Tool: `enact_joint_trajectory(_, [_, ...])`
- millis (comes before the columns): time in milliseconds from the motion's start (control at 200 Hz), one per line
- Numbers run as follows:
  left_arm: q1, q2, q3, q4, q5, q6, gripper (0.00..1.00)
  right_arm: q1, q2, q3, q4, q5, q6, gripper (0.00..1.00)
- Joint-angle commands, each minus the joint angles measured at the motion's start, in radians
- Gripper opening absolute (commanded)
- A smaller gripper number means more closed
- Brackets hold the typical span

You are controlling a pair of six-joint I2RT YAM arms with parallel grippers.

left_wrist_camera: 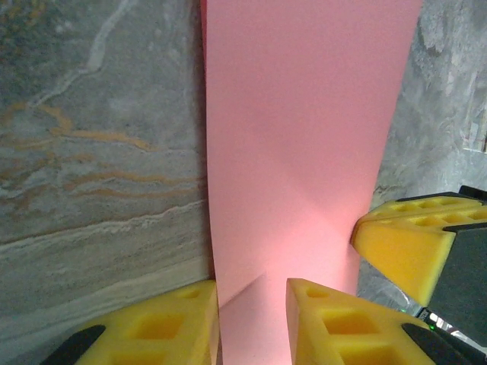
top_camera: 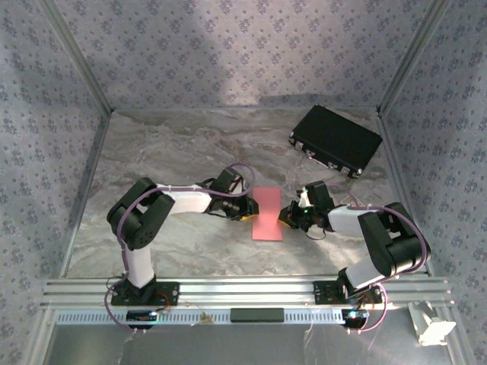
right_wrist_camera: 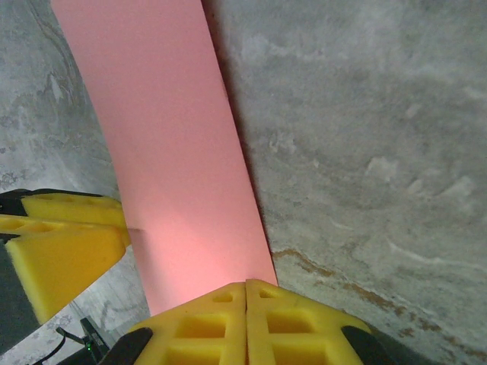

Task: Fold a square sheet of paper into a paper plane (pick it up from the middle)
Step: Third fold the triangle at the center of the table.

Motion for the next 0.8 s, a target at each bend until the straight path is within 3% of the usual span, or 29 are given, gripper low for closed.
enact_joint_trajectory(0, [-0.014, 0.020, 0.020, -0.002, 0.041, 0.017, 0.29, 0.002, 0.016, -0.023, -0.091, 0.068, -0.009, 0.08])
enact_joint_trajectory(325, [-0.012, -0.009, 0.007, 0.010, 0.022, 0.007, 0.27, 0.003, 0.012, -0.021, -0.095, 0.068, -0.010, 0.08])
enact_joint_trajectory(665, [-0.002, -0.036, -0.011, 0.016, 0.011, -0.003, 0.09, 0.005, -0.044, -0.013, -0.083, 0.052, -0.035, 0.13])
enact_joint_trajectory(795, [0.016, -0.068, -0.028, 0.012, 0.018, -0.005, 0.05, 0.022, -0.113, 0.021, -0.176, 0.099, -0.077, 0.17])
